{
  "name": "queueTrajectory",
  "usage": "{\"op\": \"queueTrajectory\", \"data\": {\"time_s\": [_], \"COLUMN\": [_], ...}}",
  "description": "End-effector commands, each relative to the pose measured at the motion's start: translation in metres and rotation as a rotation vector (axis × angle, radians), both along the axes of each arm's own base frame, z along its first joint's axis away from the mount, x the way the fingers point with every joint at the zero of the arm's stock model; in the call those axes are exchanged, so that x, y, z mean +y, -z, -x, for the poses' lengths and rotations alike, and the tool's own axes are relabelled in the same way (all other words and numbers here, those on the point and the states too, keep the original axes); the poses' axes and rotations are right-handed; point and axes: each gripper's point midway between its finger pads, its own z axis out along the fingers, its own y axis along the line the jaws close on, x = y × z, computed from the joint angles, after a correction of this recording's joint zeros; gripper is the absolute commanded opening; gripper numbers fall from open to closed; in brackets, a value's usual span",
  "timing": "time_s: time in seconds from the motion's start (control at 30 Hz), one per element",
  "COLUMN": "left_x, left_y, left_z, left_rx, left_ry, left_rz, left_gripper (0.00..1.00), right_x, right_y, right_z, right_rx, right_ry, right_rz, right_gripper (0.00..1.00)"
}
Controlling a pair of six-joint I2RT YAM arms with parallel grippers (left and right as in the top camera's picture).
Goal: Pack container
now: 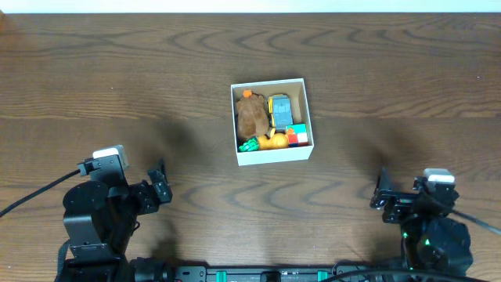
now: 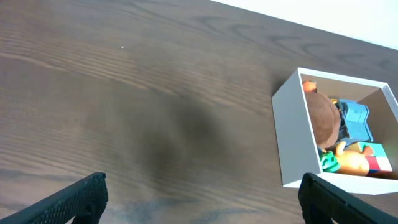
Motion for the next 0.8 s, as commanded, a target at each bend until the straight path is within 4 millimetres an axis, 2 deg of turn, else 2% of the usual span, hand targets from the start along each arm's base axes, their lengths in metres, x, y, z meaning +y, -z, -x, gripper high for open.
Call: {"op": "queueTrajectory", "data": {"time_s": [0.0, 0.13, 0.23, 0.5, 0.67, 0.77], "left_x": [-0.001, -0.001, -0.001, -0.001, -0.001, -0.001], "left_y": [0.003, 0.003, 0.003, 0.003, 0.003, 0.003], "left_z": [0.0, 0.0, 0.0, 0.0, 0.0, 0.0], "left_rx": [0.008, 0.008, 0.008, 0.008, 0.008, 0.008], "left_ry": [0.004, 0.004, 0.004, 0.004, 0.004, 0.004], "left_rz": [0.012, 0.012, 0.012, 0.012, 0.012, 0.012], "left_gripper": [0.98, 0.98, 0.98, 0.98, 0.98, 0.98], "right_x": [0.004, 0.012, 0.015, 0.019, 0.019, 0.019], "right_y": [0.003, -0.004, -0.001, 0.021, 0.055, 0.057], "right_z": [-0.007, -0.019, -0.024, -0.037, -0.04, -0.04], "right_rx": [-0.074, -0.202, -0.248, -0.305, -0.229, -0.221], "right_ry": [-0.046, -0.096, -0.11, -0.131, -0.137, -0.134], "right_rz": [0.066, 0.131, 0.153, 0.145, 0.131, 0.133], "right_gripper": [0.99, 0.99, 0.99, 0.99, 0.99, 0.99]}}
